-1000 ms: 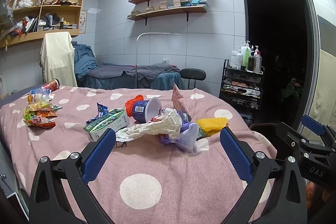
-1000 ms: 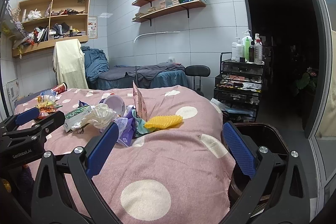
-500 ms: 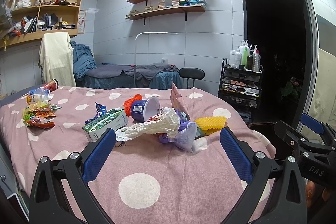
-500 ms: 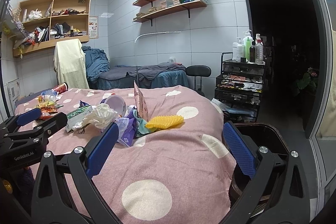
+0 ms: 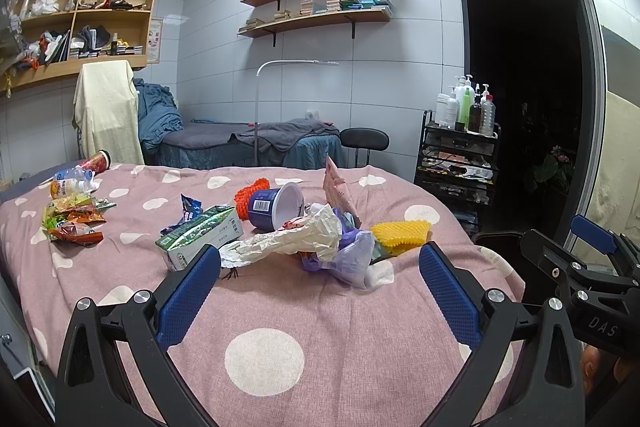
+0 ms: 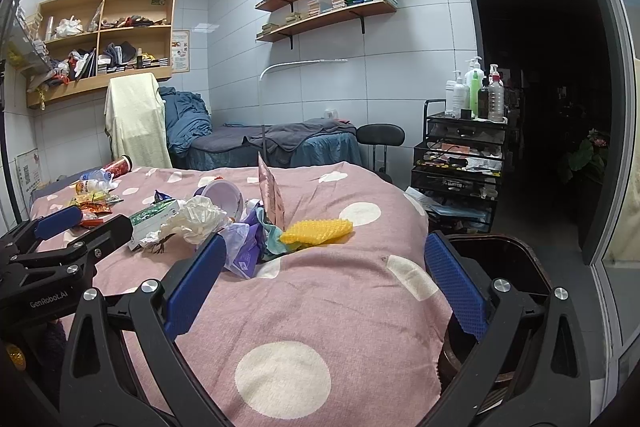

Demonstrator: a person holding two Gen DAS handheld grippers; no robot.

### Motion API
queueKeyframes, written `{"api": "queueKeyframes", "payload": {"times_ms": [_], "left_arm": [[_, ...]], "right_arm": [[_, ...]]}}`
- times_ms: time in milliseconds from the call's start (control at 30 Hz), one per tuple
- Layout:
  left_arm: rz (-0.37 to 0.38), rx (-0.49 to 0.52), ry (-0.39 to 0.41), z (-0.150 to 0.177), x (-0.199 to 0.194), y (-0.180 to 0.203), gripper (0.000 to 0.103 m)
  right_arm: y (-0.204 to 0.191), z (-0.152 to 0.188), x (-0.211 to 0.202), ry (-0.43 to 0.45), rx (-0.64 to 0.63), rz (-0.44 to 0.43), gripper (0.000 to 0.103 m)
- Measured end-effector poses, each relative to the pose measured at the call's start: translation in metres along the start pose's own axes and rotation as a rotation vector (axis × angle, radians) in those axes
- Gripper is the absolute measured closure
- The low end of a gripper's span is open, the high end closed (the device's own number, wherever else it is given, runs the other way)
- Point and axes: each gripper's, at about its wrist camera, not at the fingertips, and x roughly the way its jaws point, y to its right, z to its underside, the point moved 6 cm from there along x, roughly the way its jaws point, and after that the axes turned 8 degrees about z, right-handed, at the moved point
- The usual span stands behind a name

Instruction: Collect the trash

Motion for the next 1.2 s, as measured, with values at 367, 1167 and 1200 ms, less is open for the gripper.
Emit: {"api": "queueKeyframes", "payload": {"times_ms": [367, 1167, 1200], "left_arm": [[0.000, 0.001, -0.002, 0.001, 0.001, 0.000, 0.005], [0.007, 0.006, -0.017, 0.017, 0.003, 0.002, 0.005], [0.014, 0.010, -0.027, 0.021, 0.003, 0.003, 0.005]], "right_arm": [[-0.003, 0.003, 0.001, -0.005, -0.003, -0.005, 0.005], [-0.006, 0.007, 0.005, -0.026, -0.008, -0.014, 0.005], [-0.007, 0.008, 0.006, -0.033, -0.009, -0.015, 0.005]]}}
